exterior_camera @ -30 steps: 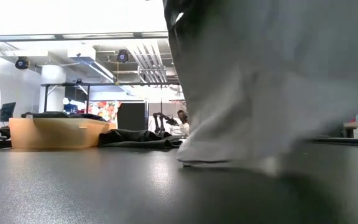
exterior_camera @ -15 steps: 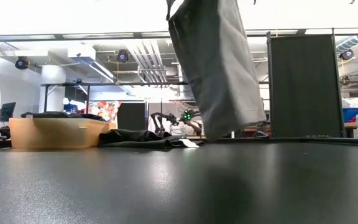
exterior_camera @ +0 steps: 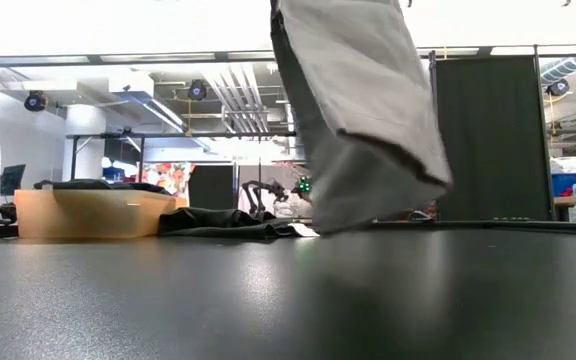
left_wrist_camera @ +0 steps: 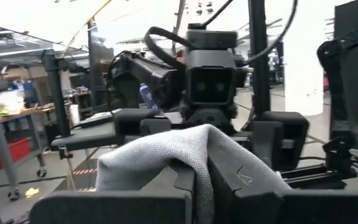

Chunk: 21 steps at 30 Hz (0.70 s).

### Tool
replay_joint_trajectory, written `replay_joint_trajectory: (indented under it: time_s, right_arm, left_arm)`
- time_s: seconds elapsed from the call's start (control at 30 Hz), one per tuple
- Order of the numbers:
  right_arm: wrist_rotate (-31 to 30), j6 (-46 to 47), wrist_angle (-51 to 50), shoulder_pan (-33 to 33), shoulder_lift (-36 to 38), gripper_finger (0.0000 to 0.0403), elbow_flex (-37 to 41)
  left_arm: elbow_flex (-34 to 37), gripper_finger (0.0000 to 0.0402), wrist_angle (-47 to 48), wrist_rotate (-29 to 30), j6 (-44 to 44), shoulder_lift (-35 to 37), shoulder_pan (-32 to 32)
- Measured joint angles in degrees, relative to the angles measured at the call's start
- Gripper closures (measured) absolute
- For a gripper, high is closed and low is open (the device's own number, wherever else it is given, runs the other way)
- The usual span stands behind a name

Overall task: Sort towels by color in basket
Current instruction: Put the gray towel into the pink bin

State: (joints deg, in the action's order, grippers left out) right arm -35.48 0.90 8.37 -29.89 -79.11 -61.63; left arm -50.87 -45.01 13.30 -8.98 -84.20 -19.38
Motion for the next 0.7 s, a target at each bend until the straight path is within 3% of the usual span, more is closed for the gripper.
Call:
replay_joint_trajectory:
  time_s: [0.3, 0.53, 0.7]
  right_arm:
    - [7.3, -0.5, 1.8, 3.4, -1.4, 0.0222, 0.0]
    - [7.0, -1.9, 1.9, 4.1, -1.8, 0.0373, 0.0]
    - [7.0, -2.0, 1.8, 4.1, -1.6, 0.0389, 0.0]
  left_arm:
    - [0.0, 0.0402, -0.1, -2.8, 0.2, 0.0, 0.0]
    - [0.0, 0.0398, 0.4, -1.0, 3.9, 0.0, 0.0]
    - [0.0, 0.035, 3.5, 0.2, 5.7, 0.6, 0.0]
